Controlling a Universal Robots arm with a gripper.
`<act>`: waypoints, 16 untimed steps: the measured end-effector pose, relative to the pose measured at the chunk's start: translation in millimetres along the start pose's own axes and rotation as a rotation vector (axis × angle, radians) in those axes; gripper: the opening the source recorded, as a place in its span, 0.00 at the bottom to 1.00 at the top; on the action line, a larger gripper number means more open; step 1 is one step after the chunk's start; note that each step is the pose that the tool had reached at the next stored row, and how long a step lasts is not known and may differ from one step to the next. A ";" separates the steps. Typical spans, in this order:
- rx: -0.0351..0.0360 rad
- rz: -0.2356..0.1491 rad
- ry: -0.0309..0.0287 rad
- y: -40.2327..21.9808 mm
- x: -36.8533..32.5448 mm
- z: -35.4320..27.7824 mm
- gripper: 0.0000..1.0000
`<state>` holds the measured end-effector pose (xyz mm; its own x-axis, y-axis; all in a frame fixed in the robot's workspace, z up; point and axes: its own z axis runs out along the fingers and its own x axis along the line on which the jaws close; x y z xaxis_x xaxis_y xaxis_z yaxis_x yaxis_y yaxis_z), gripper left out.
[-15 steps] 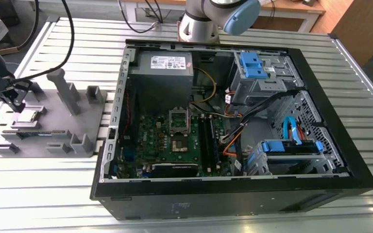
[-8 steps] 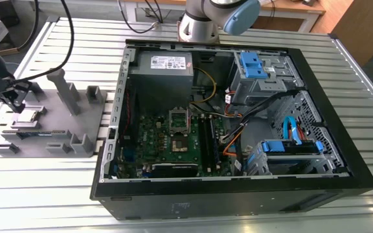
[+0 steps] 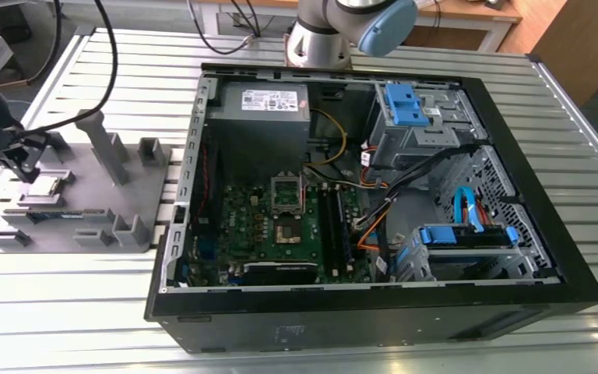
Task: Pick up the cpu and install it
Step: 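Pick up the cpu and move it towards the insertion slot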
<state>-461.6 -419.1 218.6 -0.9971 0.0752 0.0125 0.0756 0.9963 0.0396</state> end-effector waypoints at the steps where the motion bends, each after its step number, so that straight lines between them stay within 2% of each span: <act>1: 0.0000 -0.002 0.0000 0.0 0.0 0.8 0.11; 5: 0.0003 -0.019 -0.0004 -0.2 0.5 4.0 0.11; 12: -0.0018 -0.038 -0.0134 -0.5 1.5 9.0 0.11; 16: -0.0030 -0.041 -0.0156 -0.4 2.2 11.1 0.11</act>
<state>-463.8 -418.9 207.5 -0.9994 0.0354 -0.0047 0.0351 0.9985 0.0428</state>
